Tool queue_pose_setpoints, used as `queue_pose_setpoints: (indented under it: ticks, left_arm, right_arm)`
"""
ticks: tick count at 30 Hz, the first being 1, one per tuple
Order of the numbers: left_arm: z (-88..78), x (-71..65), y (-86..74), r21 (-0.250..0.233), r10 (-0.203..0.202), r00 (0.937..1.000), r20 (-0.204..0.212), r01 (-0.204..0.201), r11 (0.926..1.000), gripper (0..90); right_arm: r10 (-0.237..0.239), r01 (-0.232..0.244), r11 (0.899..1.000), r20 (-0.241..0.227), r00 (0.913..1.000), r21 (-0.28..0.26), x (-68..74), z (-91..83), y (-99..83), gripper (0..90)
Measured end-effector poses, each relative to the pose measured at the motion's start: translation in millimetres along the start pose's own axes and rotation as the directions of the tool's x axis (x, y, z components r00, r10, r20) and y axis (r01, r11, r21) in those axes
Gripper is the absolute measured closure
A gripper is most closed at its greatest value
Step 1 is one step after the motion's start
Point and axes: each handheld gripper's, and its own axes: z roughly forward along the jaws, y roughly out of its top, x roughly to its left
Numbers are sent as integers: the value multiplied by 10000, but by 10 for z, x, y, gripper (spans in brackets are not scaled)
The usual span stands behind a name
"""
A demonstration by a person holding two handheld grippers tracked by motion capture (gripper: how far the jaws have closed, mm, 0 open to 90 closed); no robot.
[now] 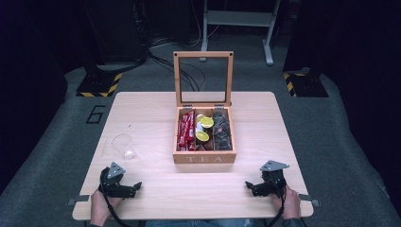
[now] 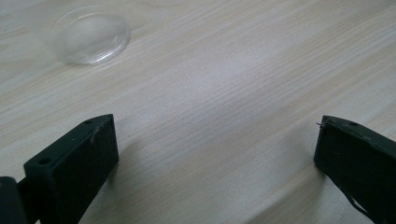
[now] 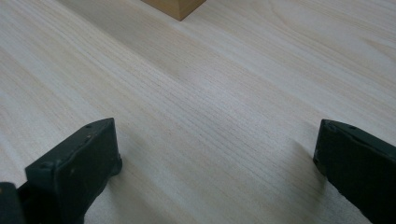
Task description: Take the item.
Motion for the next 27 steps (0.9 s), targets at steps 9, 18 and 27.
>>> queue_pose_setpoints:
  ticks: [9, 18, 27]
  left_arm:
    - [-3, 7, 2, 39, 156, 9999, 66, -156, 9999, 0]
    - [-14, -8, 18, 34, 227, 9993, 302, -228, 9997, 0]
    - [-75, -111, 108, 10, 543, 9975, 460, -544, 9985, 0]
  right_arm:
    - [4, -4, 10000, -12, 10000, 31, 0, -1, 1, 0]
    - [5, -5, 10000, -14, 10000, 33, 0, -1, 2, 0]
    - [10, -10, 10000, -12, 10000, 33, 0, -1, 2, 0]
